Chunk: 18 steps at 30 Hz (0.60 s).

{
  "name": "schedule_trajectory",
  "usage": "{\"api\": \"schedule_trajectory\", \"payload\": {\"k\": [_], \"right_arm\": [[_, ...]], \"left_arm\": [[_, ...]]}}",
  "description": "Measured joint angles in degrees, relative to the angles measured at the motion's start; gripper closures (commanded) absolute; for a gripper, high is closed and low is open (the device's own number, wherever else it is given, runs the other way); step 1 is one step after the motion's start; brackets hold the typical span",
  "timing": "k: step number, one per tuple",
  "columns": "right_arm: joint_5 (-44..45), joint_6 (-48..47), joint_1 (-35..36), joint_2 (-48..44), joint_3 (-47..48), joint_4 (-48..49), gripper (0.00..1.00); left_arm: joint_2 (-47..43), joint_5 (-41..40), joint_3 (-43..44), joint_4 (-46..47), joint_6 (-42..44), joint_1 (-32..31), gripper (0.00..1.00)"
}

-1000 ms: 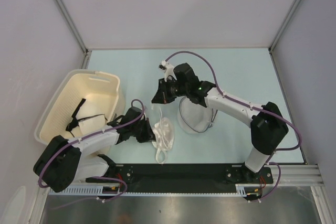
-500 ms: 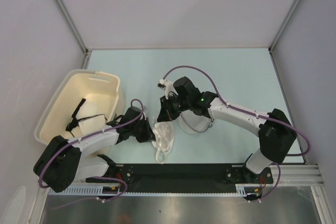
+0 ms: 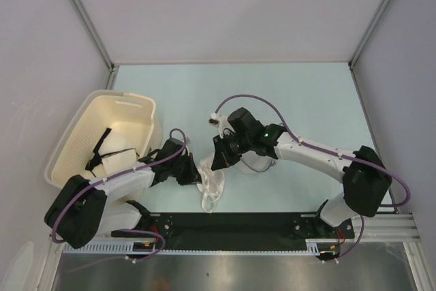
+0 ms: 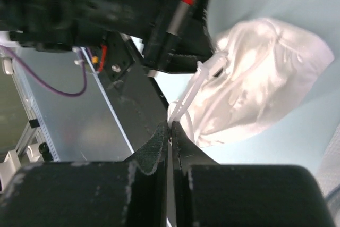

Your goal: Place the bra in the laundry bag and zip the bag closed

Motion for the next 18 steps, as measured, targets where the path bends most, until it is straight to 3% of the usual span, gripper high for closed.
{"api": "schedule_trajectory", "payload": {"k": [7, 13, 14, 18], "right_arm": [[0.2, 1.0, 0.2, 12.5, 2.3, -2.5, 0.92], [2.0, 1.5, 0.5, 18.9, 9.0, -5.1, 0.7], [2.3, 1.4, 0.6, 19.0, 9.6, -5.4, 0.67], [3.6, 0.9, 0.8, 19.0, 10.3, -6.9, 0.55]], "left_arm": [[0.0, 0.0, 0.0, 0.0, 0.0, 0.0, 1.0], [-0.4, -0.1, 0.0, -0.3, -0.1, 0.0, 0.69], [-0.7, -0.2, 0.0, -0.6, -0.1, 0.1, 0.58], [-2.9, -0.5, 0.0, -1.6, -0.1, 0.1, 0.37]]}}
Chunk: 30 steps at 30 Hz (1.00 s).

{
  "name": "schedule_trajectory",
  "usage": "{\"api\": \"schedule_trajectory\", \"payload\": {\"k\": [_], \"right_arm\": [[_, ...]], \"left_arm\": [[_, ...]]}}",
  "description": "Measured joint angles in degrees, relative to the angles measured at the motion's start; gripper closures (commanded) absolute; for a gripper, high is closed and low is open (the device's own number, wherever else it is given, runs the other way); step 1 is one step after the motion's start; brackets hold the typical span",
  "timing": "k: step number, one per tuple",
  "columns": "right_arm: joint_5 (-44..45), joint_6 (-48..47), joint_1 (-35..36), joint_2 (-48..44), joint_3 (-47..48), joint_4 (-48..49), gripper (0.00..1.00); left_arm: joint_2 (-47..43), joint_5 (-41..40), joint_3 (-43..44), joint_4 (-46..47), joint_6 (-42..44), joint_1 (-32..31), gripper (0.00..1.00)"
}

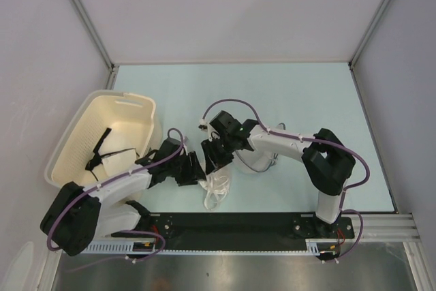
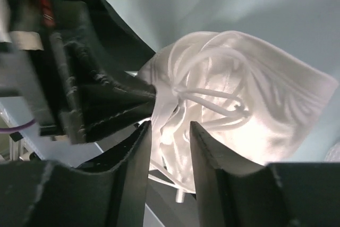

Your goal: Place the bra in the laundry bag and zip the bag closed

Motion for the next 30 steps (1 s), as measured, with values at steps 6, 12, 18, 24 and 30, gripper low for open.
{"api": "schedule_trajectory", "payload": {"k": [6, 12, 18, 24, 30], "right_arm": [[1.5, -0.8, 0.0, -1.8, 0.0, -4.4, 0.5], [3.7, -1.0, 0.1, -9.2, 1.0, -8.7, 0.44], [6.4, -1.0, 0.1, -17.2, 3.3, -11.6, 0.41], [7.9, -0.4, 0.1, -21.2, 2.3, -13.1, 0.4], [7.5, 0.5, 0.0, -22.9, 0.3, -13.7, 0.39]], "left_arm": [[-5.4, 0.0, -0.1, -1.5, -0.4, 0.8, 0.23], [-11.4, 0.9, -0.4, -4.2, -0.5, 3.8, 0.05], [-14.3, 2.5, -0.4, -5.5, -0.3, 6.7, 0.04], [-2.2, 4.1, 4.8, -4.6, 1.8, 7.1, 0.11], [11.1, 7.3, 10.0, -1.8, 5.6, 7.2, 0.39]]}}
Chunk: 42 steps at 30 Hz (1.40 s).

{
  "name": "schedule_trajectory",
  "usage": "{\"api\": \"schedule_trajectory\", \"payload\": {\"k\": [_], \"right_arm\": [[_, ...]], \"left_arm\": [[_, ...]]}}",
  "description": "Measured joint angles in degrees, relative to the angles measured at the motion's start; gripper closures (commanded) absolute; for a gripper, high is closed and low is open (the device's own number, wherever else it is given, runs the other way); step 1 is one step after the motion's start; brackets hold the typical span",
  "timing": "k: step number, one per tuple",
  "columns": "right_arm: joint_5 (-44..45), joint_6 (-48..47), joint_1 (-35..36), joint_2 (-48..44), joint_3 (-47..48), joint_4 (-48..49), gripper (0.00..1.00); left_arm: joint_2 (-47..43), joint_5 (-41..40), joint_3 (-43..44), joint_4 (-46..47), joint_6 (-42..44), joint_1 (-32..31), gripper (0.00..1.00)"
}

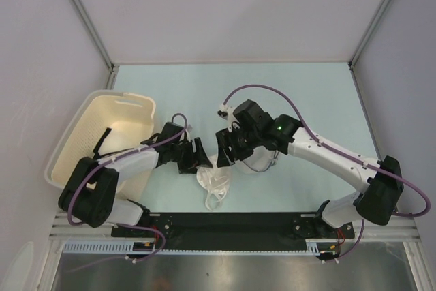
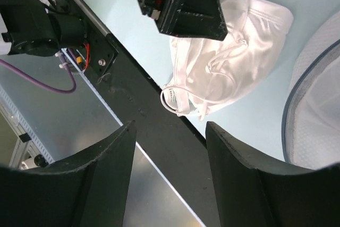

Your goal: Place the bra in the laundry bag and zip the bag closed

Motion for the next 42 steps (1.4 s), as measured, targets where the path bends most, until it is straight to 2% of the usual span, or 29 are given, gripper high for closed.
{"api": "schedule_trajectory", "payload": {"k": [2, 3, 5, 6, 8, 9, 10, 13, 19, 23, 28, 31, 32, 37, 38, 42], "right_arm": [[-0.7, -0.2, 0.1, -0.2, -0.8, 0.3, 0.37], [-0.9, -0.5, 0.2, -0.4, -1.4, 0.5, 0.36], [-1.4, -1.2, 0.9, -0.5, -3.1, 1.2, 0.36], [-1.4, -1.8, 1.7, -0.7, -4.4, 1.7, 0.36], [-1.4, -3.0, 3.4, -0.7, -6.5, 2.5, 0.37], [-1.2, -3.6, 4.6, -0.7, -7.9, 3.3, 0.38], [-1.1, -4.2, 5.8, -0.7, -9.3, 4.0, 0.39], [0.8, -5.3, 9.5, -0.2, -13.2, 6.3, 0.43], [9.7, -3.6, 15.8, 2.5, -17.8, 12.9, 0.37], [12.7, -1.7, 16.7, 3.5, -19.8, 18.1, 0.36], [15.4, 1.6, 17.2, 5.7, -22.9, 24.7, 0.4], [17.4, 3.7, 18.1, 7.1, -24.8, 27.2, 0.5], [18.0, 4.3, 18.4, 7.6, -24.9, 27.7, 0.57], [21.5, 7.3, 19.8, 10.6, -25.0, 30.1, 0.69], [22.3, 7.8, 19.9, 11.0, -25.0, 30.4, 0.78], [24.7, 8.9, 20.0, 12.1, -24.6, 30.2, 0.99]], "left_arm": [[2.3, 1.4, 0.3, 1.0, 0.7, 0.0, 0.5], [3.0, 1.8, 0.3, 1.3, 1.0, 0.0, 0.62], [3.8, 2.7, 0.3, 1.9, 1.4, 0.0, 0.72], [4.0, 3.0, 0.3, 2.2, 1.5, 0.0, 0.83], [4.0, 3.2, 0.3, 2.6, 1.2, 0.2, 0.87], [3.7, 3.1, 0.2, 3.1, 1.2, 0.4, 0.95], [3.1, 3.0, -0.2, 3.6, 1.0, 0.7, 1.0], [0.3, 2.3, -2.2, 4.7, -0.6, 1.9, 1.0], [-5.7, 0.1, -8.4, 10.3, -6.3, 3.3, 1.0], [-7.1, -1.2, -11.1, 13.0, -9.4, 3.3, 1.0], [-9.7, -2.9, -13.3, 14.2, -11.6, 3.3, 1.0], [-11.1, -3.6, -13.8, 14.6, -12.2, 3.3, 1.0], [-11.3, -3.6, -13.9, 14.8, -12.3, 3.3, 1.0], [-11.5, -3.8, -14.1, 15.5, -12.5, 3.3, 1.0], [-11.5, -3.8, -14.2, 15.6, -12.5, 3.3, 1.0], [-11.5, -3.8, -14.2, 15.5, -12.1, 3.3, 1.0]]}}
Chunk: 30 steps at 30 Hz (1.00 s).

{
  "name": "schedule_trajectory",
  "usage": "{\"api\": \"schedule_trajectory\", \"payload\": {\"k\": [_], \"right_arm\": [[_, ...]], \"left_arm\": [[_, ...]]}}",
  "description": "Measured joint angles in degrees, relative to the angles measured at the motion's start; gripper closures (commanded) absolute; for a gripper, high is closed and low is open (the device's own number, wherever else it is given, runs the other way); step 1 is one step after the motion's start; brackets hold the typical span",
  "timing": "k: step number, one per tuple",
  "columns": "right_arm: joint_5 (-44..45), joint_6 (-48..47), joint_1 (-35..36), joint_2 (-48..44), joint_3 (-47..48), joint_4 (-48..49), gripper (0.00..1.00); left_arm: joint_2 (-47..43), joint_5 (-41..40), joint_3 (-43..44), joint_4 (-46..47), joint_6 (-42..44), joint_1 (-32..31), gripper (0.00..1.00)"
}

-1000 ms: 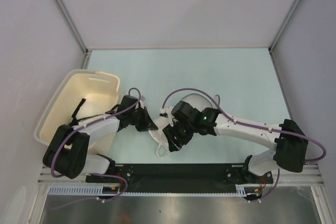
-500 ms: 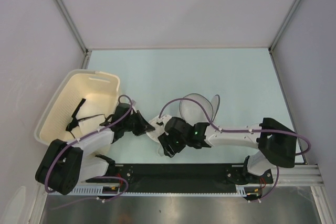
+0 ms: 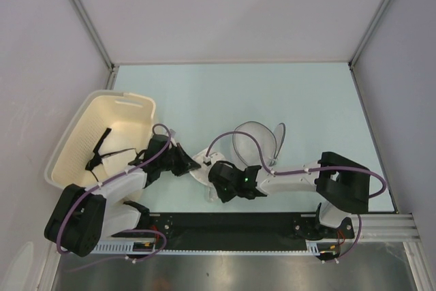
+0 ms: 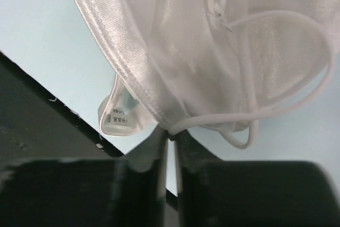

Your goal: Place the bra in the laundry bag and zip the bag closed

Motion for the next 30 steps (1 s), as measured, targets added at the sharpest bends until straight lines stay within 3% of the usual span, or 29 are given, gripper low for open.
{"api": "schedule_trajectory", "payload": {"k": [9, 14, 21, 30], "right_arm": [[-2.1, -1.4, -0.9, -4.3, 5.7, -7.3, 1.0], [-11.8, -2.8, -6.7, -5.4, 13.1, -10.8, 1.0], [-17.7, -4.3, -14.2, -5.4, 15.4, -13.8, 1.0], [-21.5, -5.9, -18.1, 4.0, 18.7, -10.9, 1.0]], "left_arm": [[0.0, -1.4, 0.0, -3.1, 3.6, 0.0, 1.0], [-0.2, -2.5, 0.1, -4.3, 4.9, -0.2, 1.0], [-0.2, -3.2, 1.4, -5.2, 6.8, -0.8, 1.0], [-0.2, -2.7, 1.7, -5.1, 8.3, -1.5, 1.0]]}}
